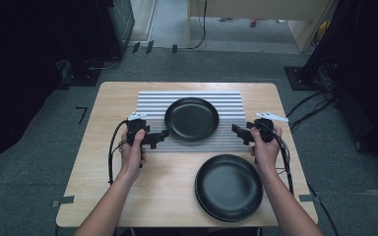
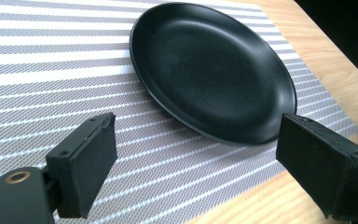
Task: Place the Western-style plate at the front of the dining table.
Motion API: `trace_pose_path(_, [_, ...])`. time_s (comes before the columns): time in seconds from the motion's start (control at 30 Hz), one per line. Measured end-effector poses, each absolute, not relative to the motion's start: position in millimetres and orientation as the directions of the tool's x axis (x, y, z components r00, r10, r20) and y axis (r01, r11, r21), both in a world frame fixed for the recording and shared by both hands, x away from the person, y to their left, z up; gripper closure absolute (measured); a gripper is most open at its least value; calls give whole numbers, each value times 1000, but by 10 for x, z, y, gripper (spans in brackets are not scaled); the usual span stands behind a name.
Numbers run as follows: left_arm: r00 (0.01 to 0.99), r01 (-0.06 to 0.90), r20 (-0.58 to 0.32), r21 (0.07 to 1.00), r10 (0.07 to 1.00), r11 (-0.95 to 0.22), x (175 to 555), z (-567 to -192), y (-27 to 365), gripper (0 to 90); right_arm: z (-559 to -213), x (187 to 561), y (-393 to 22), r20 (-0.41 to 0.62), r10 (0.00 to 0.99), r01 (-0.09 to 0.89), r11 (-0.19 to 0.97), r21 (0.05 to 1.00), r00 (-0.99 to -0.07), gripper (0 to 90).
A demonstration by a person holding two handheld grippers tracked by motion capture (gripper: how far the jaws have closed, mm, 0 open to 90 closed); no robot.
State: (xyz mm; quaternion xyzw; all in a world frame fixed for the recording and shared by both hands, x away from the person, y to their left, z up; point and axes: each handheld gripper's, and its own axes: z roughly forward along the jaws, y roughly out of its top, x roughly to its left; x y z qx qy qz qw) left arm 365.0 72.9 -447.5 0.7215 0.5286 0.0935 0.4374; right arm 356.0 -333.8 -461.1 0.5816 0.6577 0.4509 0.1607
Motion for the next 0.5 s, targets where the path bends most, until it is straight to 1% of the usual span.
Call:
trace_pose_path(0.1, [426,676,-320,734,847,-63,3553,-4469,774,110,-4605,3461,-3407,299,914,614,-72,786,-275,272])
trace_pose_path(0.3, [433,662,-312,747,846,-63,3388,-4444,865,92,-4603,3255,-3547,307,913,607,-88,790,-268,266])
trace_pose_path(0.33, [434,654,-295,753,851,-72,3325,-4435,901,89,-4607,3218,-3565,307,913,606,-88,790,-268,264])
trace_pose_path(0.5, [432,644,-282,761,857,-74,3193,-4426,1011,78,-4638,3040,-3667,275,922,598,-62,799,-272,257])
